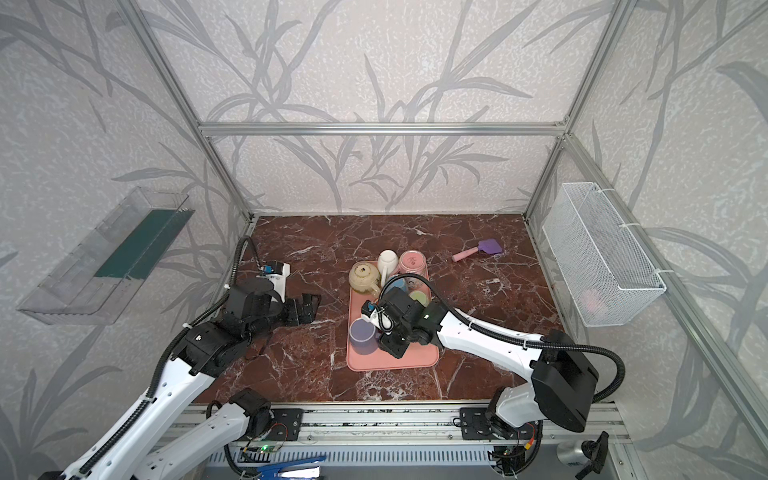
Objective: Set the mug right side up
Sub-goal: 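Lower the right gripper onto the upside-down lavender mug and grasp it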
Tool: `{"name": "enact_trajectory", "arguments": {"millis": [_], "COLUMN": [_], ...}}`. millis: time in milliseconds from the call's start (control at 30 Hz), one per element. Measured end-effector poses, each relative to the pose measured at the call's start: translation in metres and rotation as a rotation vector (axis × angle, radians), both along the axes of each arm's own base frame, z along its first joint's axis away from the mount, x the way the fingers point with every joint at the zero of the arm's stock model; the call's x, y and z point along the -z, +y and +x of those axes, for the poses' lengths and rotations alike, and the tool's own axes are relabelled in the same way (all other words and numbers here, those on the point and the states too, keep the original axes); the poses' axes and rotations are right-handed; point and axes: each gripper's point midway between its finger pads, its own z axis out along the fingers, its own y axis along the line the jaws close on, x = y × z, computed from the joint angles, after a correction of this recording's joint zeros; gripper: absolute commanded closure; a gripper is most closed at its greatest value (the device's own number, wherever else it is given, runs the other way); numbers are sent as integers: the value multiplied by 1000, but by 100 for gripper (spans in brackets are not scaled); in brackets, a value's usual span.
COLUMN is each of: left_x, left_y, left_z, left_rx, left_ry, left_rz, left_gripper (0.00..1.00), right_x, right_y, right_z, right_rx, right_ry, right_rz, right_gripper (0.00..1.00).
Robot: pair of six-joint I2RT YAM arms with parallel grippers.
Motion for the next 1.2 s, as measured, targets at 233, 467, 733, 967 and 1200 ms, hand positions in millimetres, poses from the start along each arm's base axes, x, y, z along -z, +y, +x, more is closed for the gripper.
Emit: {"name": "enact_trajectory", "arguments": {"millis": [233,467,733,967,1200], "left_x": [-14,-9,-3,-3,-2], "left_y": [3,2,-2,-3,-3], "left_z": [-8,-8,-8,-8,-8], "left_rx": [21,31,48,51,53], "left_ry": [-79,-71,-54,-53,-50], "left_rz": [-15,-13,-18,-21,-24], "left_gripper": [1,1,1,1,1], "right_x": [6,18,19,38,49], "right_y": [5,3,15,19,18], "right_z": [2,5,17,17,8], "right_rx": [-58,-80,-104,-124,-150], "right_ry": [15,29,11,40,56], "right_rz": [-74,-150,-177,-225,-274], "right_gripper": [56,56,58,60,67]}}
